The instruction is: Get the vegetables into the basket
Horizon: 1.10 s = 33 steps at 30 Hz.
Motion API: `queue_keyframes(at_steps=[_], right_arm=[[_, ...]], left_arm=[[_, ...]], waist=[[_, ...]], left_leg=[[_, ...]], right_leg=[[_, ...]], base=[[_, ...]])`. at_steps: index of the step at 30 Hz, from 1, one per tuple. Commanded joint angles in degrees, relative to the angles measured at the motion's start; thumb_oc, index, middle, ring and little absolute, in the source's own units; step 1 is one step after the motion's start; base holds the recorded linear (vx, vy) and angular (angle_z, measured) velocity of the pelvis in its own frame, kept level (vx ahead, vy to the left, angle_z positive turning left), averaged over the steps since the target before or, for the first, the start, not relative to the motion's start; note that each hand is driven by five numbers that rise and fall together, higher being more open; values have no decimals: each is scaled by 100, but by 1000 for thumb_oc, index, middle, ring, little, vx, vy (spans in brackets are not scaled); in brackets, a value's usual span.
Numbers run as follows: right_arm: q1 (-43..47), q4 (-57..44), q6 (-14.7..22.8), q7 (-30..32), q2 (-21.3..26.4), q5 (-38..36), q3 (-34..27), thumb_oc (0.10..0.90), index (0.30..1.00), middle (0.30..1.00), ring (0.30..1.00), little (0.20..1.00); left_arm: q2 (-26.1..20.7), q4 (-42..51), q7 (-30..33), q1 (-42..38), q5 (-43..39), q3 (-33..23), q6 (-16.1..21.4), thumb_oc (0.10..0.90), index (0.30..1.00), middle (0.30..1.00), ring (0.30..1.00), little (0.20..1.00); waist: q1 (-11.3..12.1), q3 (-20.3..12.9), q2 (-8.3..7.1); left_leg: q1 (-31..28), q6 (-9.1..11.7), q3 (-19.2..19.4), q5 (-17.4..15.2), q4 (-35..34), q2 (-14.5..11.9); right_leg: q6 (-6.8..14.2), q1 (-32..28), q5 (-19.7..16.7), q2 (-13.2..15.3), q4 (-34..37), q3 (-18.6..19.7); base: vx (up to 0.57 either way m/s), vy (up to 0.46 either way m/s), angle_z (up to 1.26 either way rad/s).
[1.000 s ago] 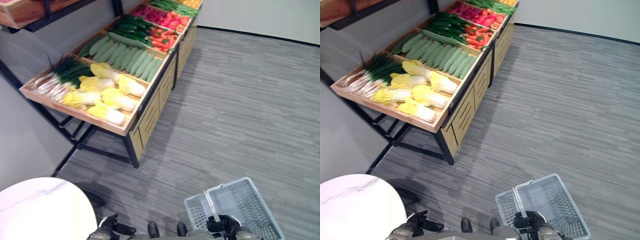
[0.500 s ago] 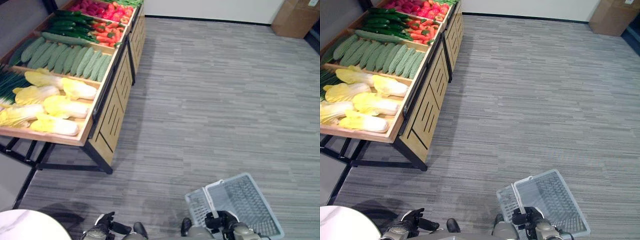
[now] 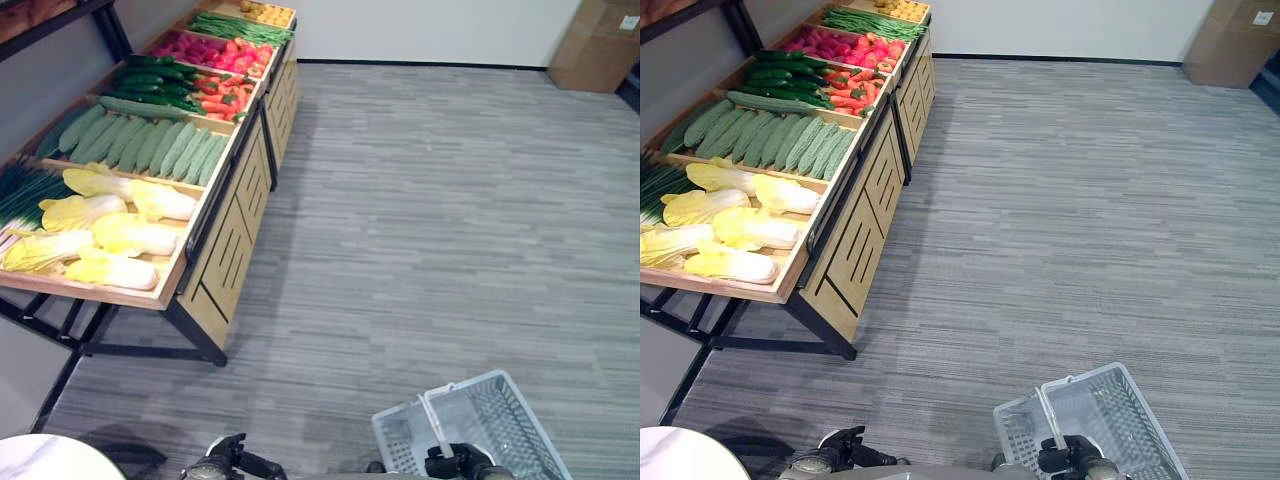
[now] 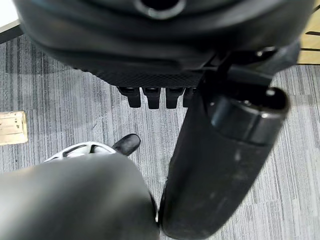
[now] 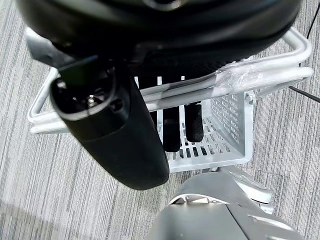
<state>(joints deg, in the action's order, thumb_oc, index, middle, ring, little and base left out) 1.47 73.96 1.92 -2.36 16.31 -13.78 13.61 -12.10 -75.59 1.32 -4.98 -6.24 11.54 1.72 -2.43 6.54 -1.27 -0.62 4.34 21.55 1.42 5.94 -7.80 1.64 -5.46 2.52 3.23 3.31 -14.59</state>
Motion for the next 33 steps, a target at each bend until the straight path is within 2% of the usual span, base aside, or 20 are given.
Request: queue_keyframes(at_steps=[1, 5, 7, 12, 27, 30, 33], right_arm=[[363, 77, 156, -103, 68, -268, -34, 400, 300, 300, 300, 300], [323, 148, 106, -133, 96, -196, -112, 400, 300, 300, 300, 300], [315, 196, 109, -108, 76, -149, -128, 400, 300, 300, 300, 300], [343, 192, 99, -132, -9, -76, -52, 400, 300, 300, 300, 300], [322, 286, 70, -110, -43, -24, -99, 400, 300, 300, 300, 300], [350, 269, 67, -83, 10, -51, -143, 400, 300, 300, 300, 300], [395, 248, 64, -64, 78, -15, -141, 400, 300, 300, 300, 300]], left_arm=[[63, -114, 67, -318, -451, 143, 70, 900, 1000, 1000, 1000, 1000], [48, -158, 10, -257, -239, 223, 55, 900, 1000, 1000, 1000, 1000], [12, -175, 5, -224, -153, 246, 42, 900, 1000, 1000, 1000, 1000], [-104, -129, 24, -245, -81, 223, 60, 900, 1000, 1000, 1000, 1000], [-177, -116, 67, -251, 44, 202, 71, 900, 1000, 1000, 1000, 1000], [-211, -62, 85, -280, 99, 237, 79, 900, 1000, 1000, 1000, 1000], [-268, -17, 99, -311, 117, 234, 69, 900, 1000, 1000, 1000, 1000]], waist=[[92, 353, -22], [27, 208, 88], [25, 180, 123], [81, 246, 125], [125, 237, 93], [107, 304, 95], [124, 439, 104]], left_leg=[[168, -188, -1076, -371, 107, 704], [-68, -419, -806, -536, -401, 726], [-194, -477, -713, -515, -573, 760], [-320, -615, -541, -628, -623, 827], [-491, -774, -427, -741, -824, 962], [-453, -863, -408, -831, -746, 1000], [-421, -955, -348, -910, -690, 1020]], right_leg=[[183, 100, -88, 40, 30, 341], [283, 251, -96, 78, -83, 495], [304, 272, -90, 105, -195, 576], [375, 389, -89, 141, -378, 824], [591, 438, -250, 192, -362, 1032], [664, 633, -268, 208, -769, 1117], [752, 1032, -321, 205, -1469, 1142]], base=[[-41, 57, -22], [75, 139, -24], [105, 184, -42], [56, 152, -28], [37, 84, -10], [42, 138, -12], [26, 163, -27]])
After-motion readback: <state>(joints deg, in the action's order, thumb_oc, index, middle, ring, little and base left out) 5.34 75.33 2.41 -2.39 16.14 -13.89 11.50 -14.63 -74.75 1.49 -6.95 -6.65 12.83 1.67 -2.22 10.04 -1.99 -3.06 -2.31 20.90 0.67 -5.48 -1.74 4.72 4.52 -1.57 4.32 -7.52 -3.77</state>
